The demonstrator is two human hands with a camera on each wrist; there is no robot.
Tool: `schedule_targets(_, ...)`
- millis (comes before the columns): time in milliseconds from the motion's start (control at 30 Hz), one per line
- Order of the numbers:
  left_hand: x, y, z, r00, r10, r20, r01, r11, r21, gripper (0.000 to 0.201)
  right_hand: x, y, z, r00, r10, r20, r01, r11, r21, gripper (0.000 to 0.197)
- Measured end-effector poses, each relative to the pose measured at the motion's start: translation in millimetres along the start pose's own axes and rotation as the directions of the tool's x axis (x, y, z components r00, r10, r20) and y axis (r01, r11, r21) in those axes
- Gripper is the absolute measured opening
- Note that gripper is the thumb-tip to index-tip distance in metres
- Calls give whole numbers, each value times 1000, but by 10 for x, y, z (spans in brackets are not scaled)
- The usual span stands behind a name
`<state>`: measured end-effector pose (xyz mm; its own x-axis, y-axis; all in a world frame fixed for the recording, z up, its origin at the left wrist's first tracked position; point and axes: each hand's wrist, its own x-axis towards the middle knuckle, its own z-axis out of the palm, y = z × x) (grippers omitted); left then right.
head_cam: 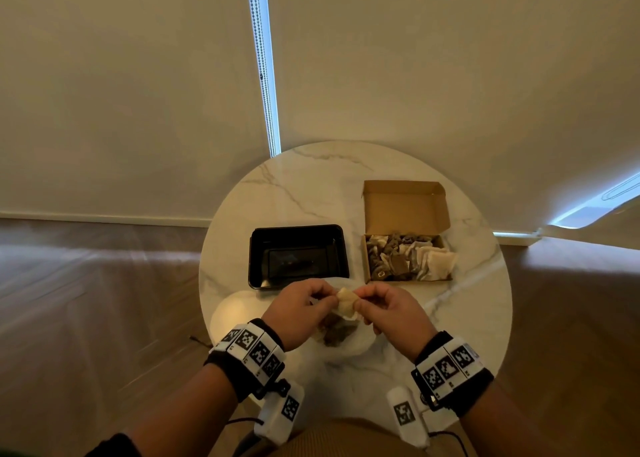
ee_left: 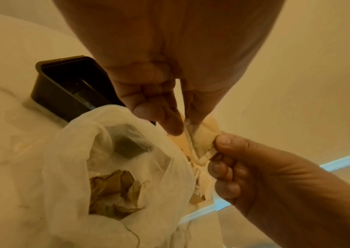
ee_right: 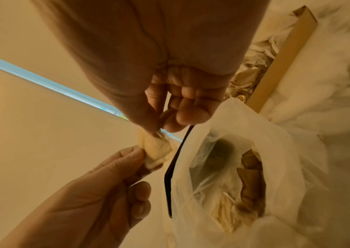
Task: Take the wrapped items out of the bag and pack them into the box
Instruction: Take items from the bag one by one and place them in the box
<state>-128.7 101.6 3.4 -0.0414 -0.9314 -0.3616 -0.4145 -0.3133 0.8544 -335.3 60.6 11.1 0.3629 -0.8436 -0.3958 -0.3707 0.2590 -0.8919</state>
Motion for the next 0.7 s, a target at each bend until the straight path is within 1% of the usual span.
schedule_targets(100, -13, 90, -29, 999, 28, -29, -27, 1000, 15, 10, -24, -121, -52, 998, -42, -52, 42, 999, -7, 6)
schedule_targets(200, -20, 205, -81, 999, 53, -12, -54, 995, -87, 19, -48, -262, -125, 996, -77, -52, 79, 996, 42, 4)
schedule_targets(267, -24, 307, -115, 995, 93, 23, -88, 983, -163, 28, -65, -371, -176, 990, -132, -49, 133, 991, 33, 6)
schedule_targets(300, -20, 359, -131, 994, 109, 28, -101, 975, -199, 28, -68, -422, -196, 984, -169, -49, 169, 986, 12, 7)
schedule_targets(367, -15, 462, -143, 990, 139, 14, -131, 959, -251, 20, -72, -502, -225, 973, -227, -50, 225, 974, -35, 12)
schedule_targets(433, 13, 536, -142, 987, 155, -33, -158, 959, -235, 12, -63, -559, -232, 964, -260, -58, 258, 965, -42, 14)
schedule_targets(500, 33, 587, -150, 986, 154, -65, -164, 963, -212, 6, -47, -589, -226, 961, -263, -79, 264, 964, -2, 14)
schedule_targets(567, 32, 611, -170, 984, 153, -87, -168, 965, -202, 5, -28, -580, -200, 964, -246, -102, 250, 968, 30, 12)
schedule_targets(633, 14, 606, -208, 981, 151, -124, -172, 968, -181, 3, -3, -510, -152, 972, -209, -108, 214, 976, 42, 8)
schedule_targets(700, -15, 565, -261, 979, 131, -157, -157, 973, -170, 3, 38, -374, -87, 986, -144, -83, 147, 989, 28, 7)
